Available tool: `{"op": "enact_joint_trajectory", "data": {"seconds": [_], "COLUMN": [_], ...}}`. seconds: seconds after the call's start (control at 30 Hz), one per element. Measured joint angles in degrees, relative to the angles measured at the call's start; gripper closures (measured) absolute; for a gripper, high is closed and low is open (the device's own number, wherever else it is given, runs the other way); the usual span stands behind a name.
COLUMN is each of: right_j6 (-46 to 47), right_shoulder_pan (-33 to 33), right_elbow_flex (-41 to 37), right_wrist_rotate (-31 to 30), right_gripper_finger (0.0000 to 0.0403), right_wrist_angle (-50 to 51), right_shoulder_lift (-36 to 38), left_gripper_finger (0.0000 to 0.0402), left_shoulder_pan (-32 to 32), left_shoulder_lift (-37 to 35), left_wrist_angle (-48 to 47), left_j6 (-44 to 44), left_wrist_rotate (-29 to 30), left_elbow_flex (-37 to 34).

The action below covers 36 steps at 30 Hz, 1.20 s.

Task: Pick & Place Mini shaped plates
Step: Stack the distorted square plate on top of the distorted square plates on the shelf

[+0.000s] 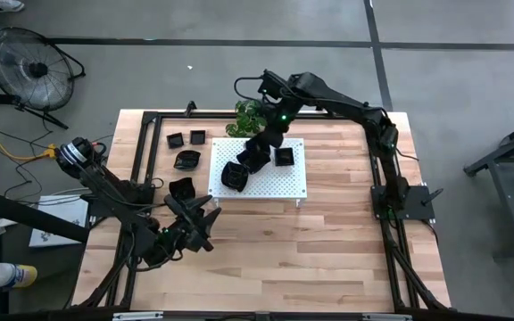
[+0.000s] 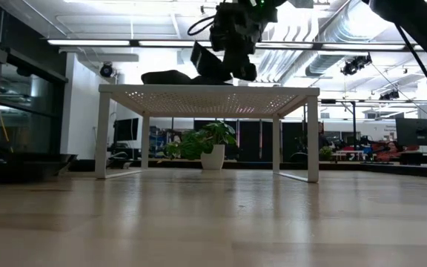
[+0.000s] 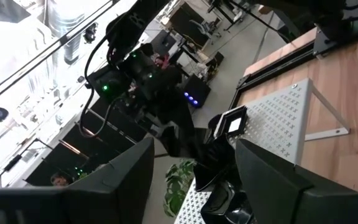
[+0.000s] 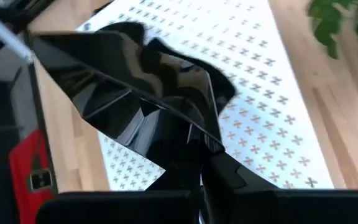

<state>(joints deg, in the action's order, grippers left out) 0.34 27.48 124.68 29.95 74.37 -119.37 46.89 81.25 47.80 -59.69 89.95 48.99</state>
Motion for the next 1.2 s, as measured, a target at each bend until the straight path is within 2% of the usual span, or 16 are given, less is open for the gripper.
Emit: {"op": "enact_joint_trajectory", "data": {"seconds": [0.23, 0.53, 0.63, 0.73, 1.0, 1.2], "right_j6": [13.18, 27.72, 30.03, 35.67, 38.22, 38.08], "right_shoulder_pan": [-0.48, -3.04, -3.75, -3.50, -2.72, -1.26], "right_elbow_flex": [0.00, -0.02, -0.02, -0.02, -0.02, -0.02], "right_wrist_rotate": [-0.88, 0.46, 0.66, 2.71, 7.10, 7.42], "right_gripper_finger": [0.0403, 0.0403, 0.0403, 0.0403, 0.0402, 0.0402], "right_wrist_angle": [-0.29, -1.10, -0.72, 1.08, 1.81, 2.33], "right_shoulder_lift": [0.02, 0.11, 0.11, 0.12, 0.15, 0.13], "left_gripper_finger": [0.0181, 0.0181, 0.0181, 0.0181, 0.0181, 0.0181], "left_shoulder_pan": [0.01, 0.02, 0.00, 0.02, 0.02, 0.00], "left_shoulder_lift": [0.00, 0.00, 0.00, 0.00, 0.00, 0.00], "left_wrist_angle": [0.01, 0.01, -0.36, -0.42, -2.00, -4.56], "left_j6": [0.23, 2.55, 3.00, 3.11, 6.02, 9.41], "left_wrist_rotate": [0.00, 0.02, 0.06, 0.07, 0.11, 0.13], "left_elbow_flex": [0.00, 0.00, 0.01, 0.00, 0.00, 0.00]}}
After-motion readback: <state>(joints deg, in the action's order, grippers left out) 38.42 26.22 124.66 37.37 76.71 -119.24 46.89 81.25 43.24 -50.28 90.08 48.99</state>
